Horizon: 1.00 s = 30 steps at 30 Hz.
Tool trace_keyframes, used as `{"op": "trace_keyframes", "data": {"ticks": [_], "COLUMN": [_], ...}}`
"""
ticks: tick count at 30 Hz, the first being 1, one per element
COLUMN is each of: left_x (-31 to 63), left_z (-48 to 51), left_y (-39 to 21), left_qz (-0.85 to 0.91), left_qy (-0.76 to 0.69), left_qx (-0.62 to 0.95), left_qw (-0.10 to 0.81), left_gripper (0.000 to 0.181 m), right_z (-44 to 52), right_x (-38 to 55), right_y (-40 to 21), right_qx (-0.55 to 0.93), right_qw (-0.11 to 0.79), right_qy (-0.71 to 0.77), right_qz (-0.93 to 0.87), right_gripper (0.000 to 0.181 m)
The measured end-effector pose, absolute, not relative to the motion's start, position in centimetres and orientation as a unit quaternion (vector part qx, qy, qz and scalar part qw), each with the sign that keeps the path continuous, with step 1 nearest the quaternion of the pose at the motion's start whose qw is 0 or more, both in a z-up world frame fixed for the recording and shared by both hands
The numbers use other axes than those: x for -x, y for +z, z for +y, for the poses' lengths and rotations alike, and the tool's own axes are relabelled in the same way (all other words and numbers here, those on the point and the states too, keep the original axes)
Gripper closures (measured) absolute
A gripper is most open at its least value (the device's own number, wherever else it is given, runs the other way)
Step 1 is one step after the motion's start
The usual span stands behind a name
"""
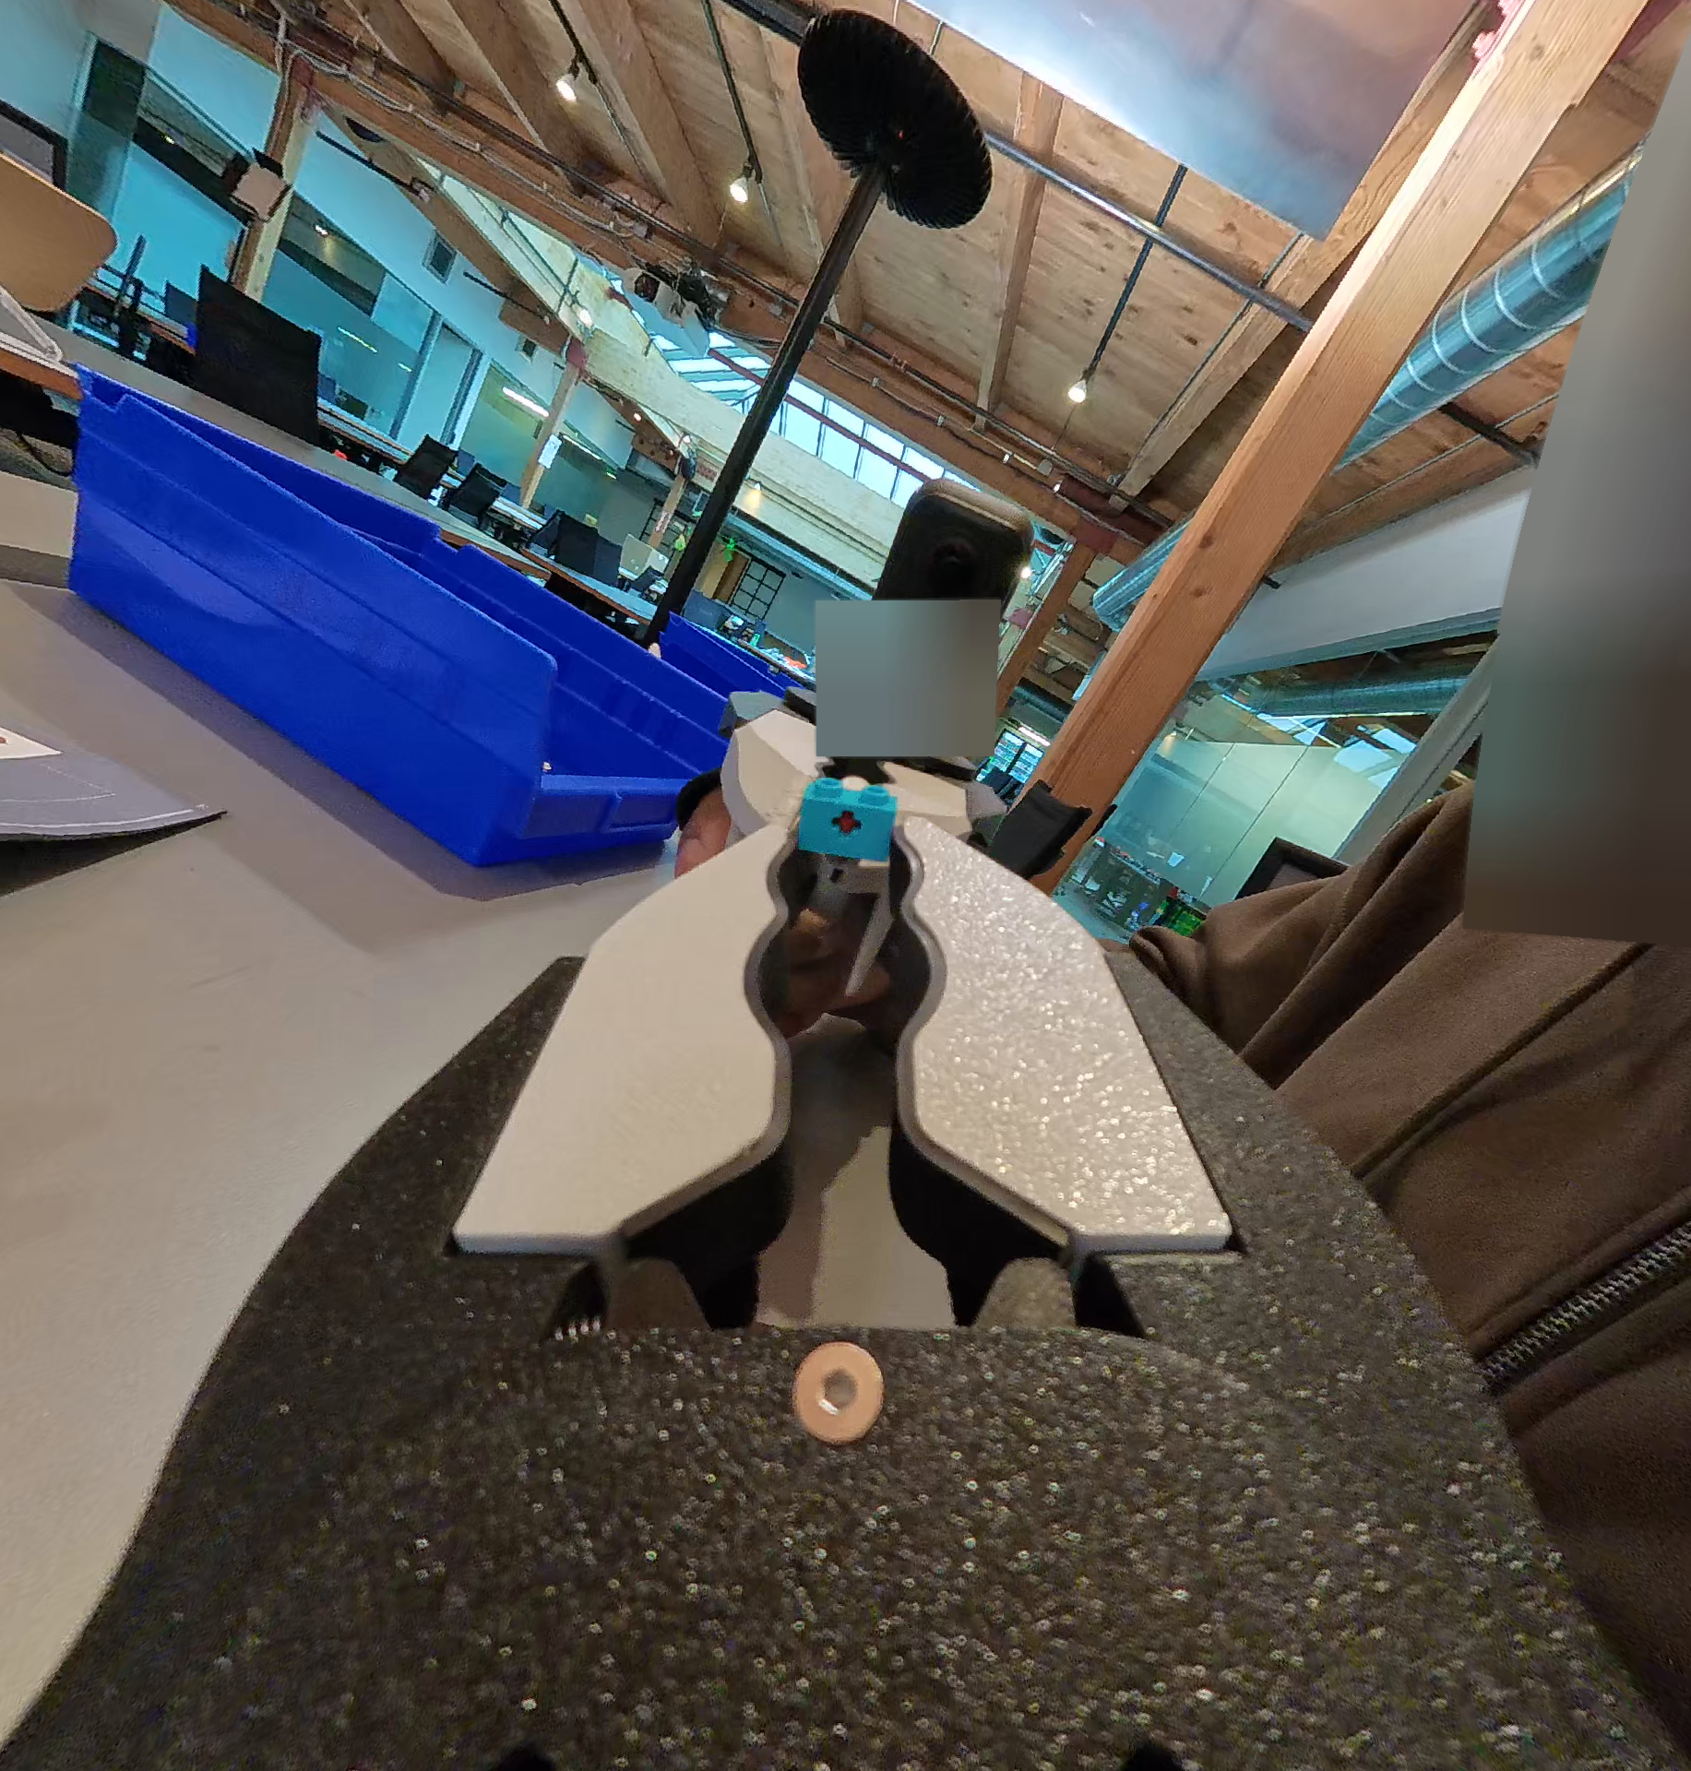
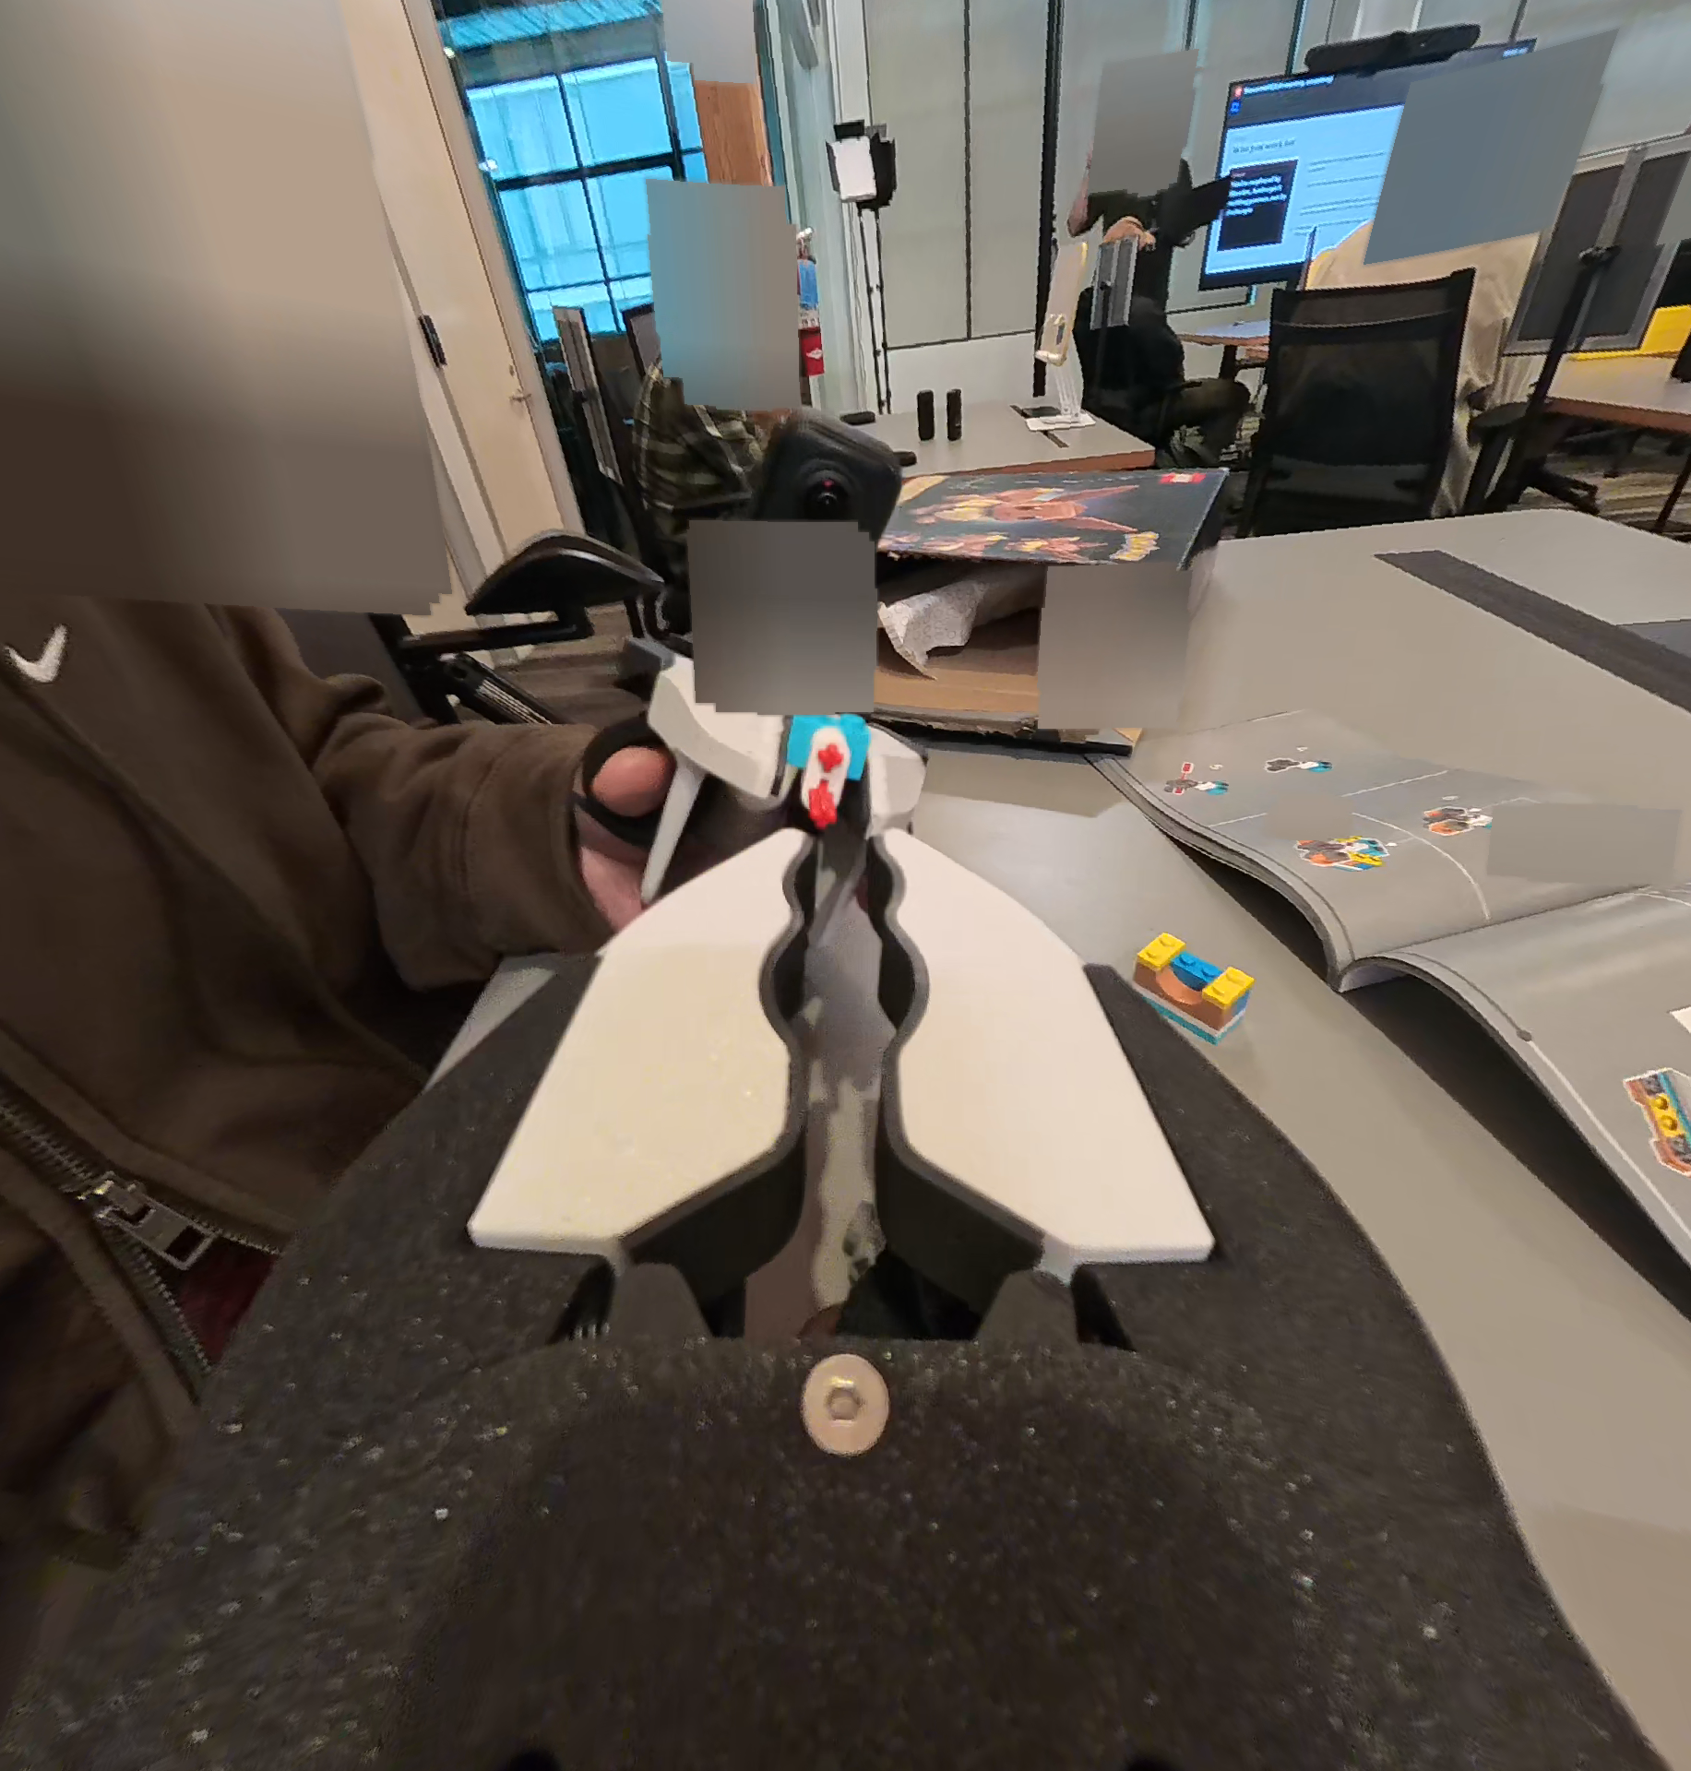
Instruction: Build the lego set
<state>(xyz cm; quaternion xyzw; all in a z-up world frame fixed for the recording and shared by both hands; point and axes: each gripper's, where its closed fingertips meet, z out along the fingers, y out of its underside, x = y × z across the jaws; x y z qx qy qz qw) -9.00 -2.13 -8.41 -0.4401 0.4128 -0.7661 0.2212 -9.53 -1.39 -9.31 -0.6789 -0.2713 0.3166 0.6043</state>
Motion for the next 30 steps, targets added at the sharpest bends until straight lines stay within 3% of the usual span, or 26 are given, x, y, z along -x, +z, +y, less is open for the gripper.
{"op": "trace_keyframes", "data": {"ticks": [7, 14, 17, 30], "left_x": [9.1, 9.2, 9.2, 9.0], "left_z": [-2.3, -1.7, -1.8, -2.3], "left_y": [-8.8, -11.9, -13.1, -16.9], "left_qz": [0.433, 0.558, 0.606, 0.731], "left_qy": [-0.756, -0.629, -0.582, -0.486], "left_qx": [0.442, 0.466, 0.462, 0.424], "left_qw": [0.214, 0.276, 0.284, 0.221], "left_gripper": [0.164, 0.164, 0.164, 0.164], "right_z": [-1.6, -3.6, -4.3, -3.5], "right_x": [8.3, 6.1, 6.9, 7.7], "right_y": [-11.0, -18.9, -20.5, -21.4], "right_qx": [0.706, 0.827, 0.843, 0.864], "right_qw": [0.583, 0.375, 0.336, 0.338], "right_qy": [0.246, 0.147, 0.154, 0.120], "right_qz": [-0.318, -0.391, -0.390, -0.352], "right_gripper": [0.166, 0.162, 0.163, 0.176]}}
